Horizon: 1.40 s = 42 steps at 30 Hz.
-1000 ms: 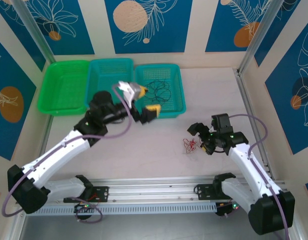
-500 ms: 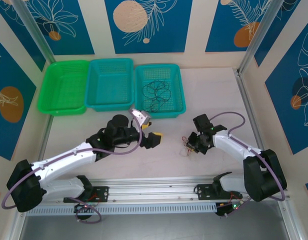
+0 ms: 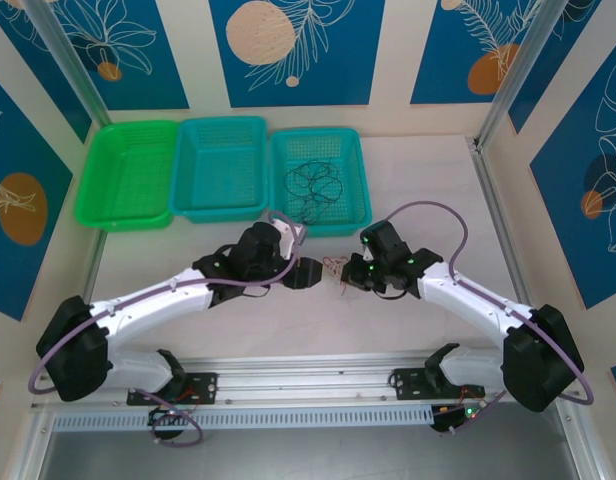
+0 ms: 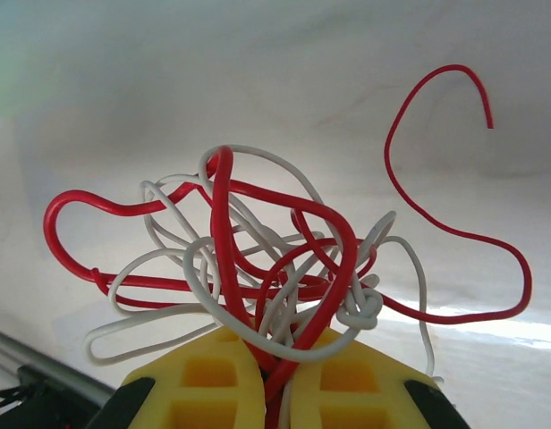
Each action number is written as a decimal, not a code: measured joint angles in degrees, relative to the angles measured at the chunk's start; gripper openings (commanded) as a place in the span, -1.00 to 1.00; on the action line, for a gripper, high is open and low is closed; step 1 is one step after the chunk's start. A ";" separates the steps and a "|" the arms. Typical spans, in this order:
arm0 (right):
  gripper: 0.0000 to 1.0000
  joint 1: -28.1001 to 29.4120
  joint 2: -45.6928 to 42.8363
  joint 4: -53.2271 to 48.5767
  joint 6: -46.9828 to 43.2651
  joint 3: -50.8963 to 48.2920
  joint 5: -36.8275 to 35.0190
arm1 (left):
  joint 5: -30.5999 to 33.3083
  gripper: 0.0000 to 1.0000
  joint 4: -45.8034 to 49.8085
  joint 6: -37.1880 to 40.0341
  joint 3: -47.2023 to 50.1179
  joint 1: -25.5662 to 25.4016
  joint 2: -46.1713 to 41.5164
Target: Untangle the cables
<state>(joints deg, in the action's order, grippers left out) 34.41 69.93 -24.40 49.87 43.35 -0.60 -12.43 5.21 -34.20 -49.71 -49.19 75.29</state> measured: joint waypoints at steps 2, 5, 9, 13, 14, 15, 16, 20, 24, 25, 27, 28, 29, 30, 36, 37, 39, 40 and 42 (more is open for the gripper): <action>-0.97 0.57 1.31 -0.02 -0.02 1.77 0.74 | -0.48 -0.35 0.17 -0.15 -0.39 0.04 0.81; -0.98 1.64 3.85 -0.04 -0.17 3.69 1.03 | -1.20 -0.39 0.20 0.48 -0.39 0.04 0.92; -0.99 3.65 6.80 -0.22 -0.52 4.92 1.31 | -1.49 -0.25 0.07 3.26 -0.50 0.04 0.98; -0.99 5.03 8.61 -0.50 -0.94 6.23 1.53 | -0.33 -0.12 0.00 6.23 -0.50 0.07 2.25; -0.99 5.25 8.94 -0.46 -1.07 6.71 1.66 | 0.35 -0.11 0.00 6.75 -0.50 0.07 2.91; -0.99 5.40 9.11 -0.44 -1.14 7.08 1.68 | 0.87 -0.10 0.00 7.23 -0.50 0.15 3.56; -1.00 5.62 9.22 -0.44 -1.25 7.39 1.70 | 1.38 -0.10 0.00 7.65 -0.50 0.22 4.37; -1.00 5.92 9.49 -0.92 -1.57 7.76 1.22 | 1.66 -0.30 -0.37 7.82 -0.50 0.79 6.08; -1.00 6.05 9.46 -0.90 -1.57 7.85 1.16 | 1.60 -0.75 -1.46 7.85 -0.48 1.20 6.95; -1.00 6.14 9.46 -0.90 -1.57 7.91 1.11 | 1.60 -0.85 -1.64 7.78 -0.46 1.36 7.08; -1.00 6.29 9.44 -0.87 -1.55 7.91 1.03 | 1.81 -0.99 -2.32 7.26 -0.02 1.70 7.04; -1.00 6.32 9.40 -0.87 -1.53 7.91 0.98 | 1.90 -1.00 -2.95 7.08 0.42 1.92 6.95; -1.00 6.36 9.35 -0.87 -1.53 7.91 0.94 | 2.03 -1.00 -3.32 7.10 0.98 2.25 6.75; -1.00 6.36 9.29 -0.85 -1.51 7.91 0.74 | 2.08 -1.00 -3.56 6.88 1.57 2.58 6.45; -1.00 4.74 7.50 -1.95 -0.39 6.43 -2.36 | 1.64 -1.00 -4.39 4.39 6.38 7.23 0.20; -1.00 3.61 7.21 -2.45 0.07 5.81 -3.15 | 1.36 -1.00 -4.35 3.96 7.13 8.26 -1.53; -0.99 0.31 6.84 -3.52 0.96 4.22 -4.33 | 0.61 -1.00 -4.28 2.97 8.39 10.49 -5.55; -0.99 -2.14 6.69 -3.54 1.36 2.97 -4.33 | -0.04 -1.00 -4.24 2.60 8.83 11.56 -7.67; -0.96 -6.91 6.01 -3.91 2.01 0.55 -4.46 | -0.68 -1.00 -3.13 2.47 9.29 13.64 -11.41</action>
<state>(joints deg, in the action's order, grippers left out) 27.51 75.94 -28.32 51.88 43.90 -5.06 -13.10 2.09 -31.73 -40.42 -35.55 63.88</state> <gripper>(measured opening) 0.092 0.036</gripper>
